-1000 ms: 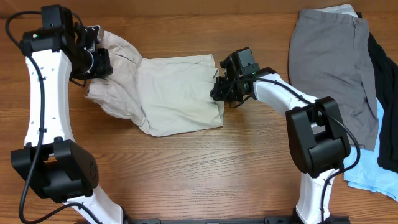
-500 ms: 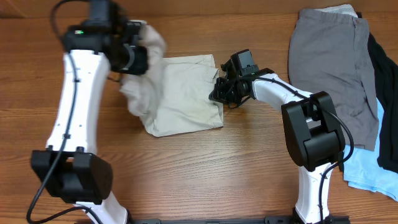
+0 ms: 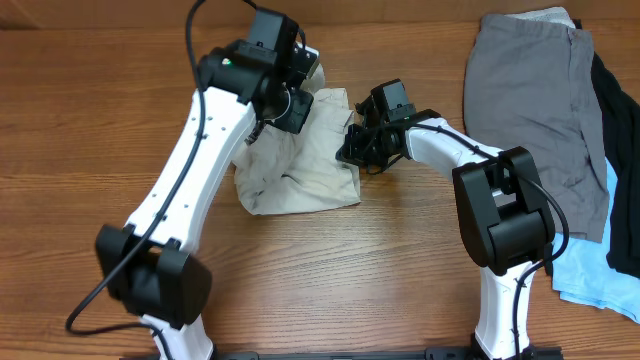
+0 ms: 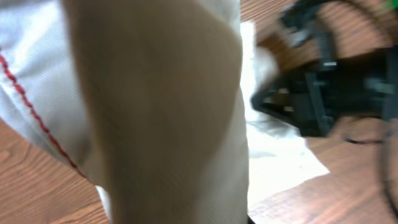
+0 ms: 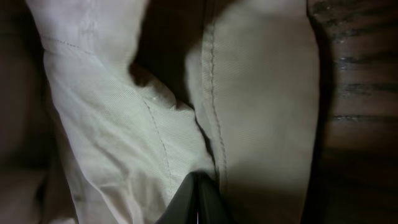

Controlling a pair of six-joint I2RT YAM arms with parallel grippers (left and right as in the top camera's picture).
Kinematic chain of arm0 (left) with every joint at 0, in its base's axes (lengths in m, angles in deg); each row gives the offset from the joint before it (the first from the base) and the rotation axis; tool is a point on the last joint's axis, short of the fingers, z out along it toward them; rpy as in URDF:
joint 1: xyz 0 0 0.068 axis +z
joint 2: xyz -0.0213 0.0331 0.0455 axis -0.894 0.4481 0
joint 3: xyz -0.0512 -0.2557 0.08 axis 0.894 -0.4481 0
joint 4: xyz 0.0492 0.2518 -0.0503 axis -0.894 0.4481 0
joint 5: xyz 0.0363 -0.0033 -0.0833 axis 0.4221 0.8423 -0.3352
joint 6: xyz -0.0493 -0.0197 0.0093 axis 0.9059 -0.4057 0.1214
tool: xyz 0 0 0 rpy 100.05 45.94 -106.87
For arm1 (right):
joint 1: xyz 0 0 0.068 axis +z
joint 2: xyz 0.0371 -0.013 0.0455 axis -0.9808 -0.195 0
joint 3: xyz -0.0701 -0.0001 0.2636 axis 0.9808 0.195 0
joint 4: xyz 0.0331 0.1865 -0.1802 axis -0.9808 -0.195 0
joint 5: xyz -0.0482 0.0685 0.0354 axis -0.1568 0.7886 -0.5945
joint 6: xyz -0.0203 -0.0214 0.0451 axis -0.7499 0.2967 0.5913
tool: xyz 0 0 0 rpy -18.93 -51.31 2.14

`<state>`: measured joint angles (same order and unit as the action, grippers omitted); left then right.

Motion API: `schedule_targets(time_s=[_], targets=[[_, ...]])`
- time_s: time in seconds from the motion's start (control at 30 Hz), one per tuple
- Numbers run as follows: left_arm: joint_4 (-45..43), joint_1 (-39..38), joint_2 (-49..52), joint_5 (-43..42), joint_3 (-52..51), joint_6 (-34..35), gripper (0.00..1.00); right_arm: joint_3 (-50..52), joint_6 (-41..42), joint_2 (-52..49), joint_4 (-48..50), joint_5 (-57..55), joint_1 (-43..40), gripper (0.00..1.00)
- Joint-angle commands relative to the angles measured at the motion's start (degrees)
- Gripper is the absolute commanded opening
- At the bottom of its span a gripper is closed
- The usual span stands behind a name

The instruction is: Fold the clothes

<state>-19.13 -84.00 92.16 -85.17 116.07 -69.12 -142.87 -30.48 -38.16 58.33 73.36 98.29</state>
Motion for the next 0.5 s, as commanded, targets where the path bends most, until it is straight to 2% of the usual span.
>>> schedule_targets(time_s=[0.0,0.1,0.23,0.47], targets=[[1.2,0.3,4.1,8.0,1.5,4.2,0.04,0.4,0.0,-3.8,-0.9,-2.1,0.7,0.04],[3.5,1.3,5.2,11.2,1.6,5.4,0.04,0.4,0.0,-3.8,-0.9,-2.1,0.7,0.04],[4.2,2.5,5.2,11.1,1.6,5.8,0.04,0.4,0.0,-3.8,-0.7,-2.1,0.7,0.04],[1.7,1.4,5.2,2.4,1.6,5.8,0.04,0.4,0.0,-3.8,-0.5,-1.8,0.7,0.04]])
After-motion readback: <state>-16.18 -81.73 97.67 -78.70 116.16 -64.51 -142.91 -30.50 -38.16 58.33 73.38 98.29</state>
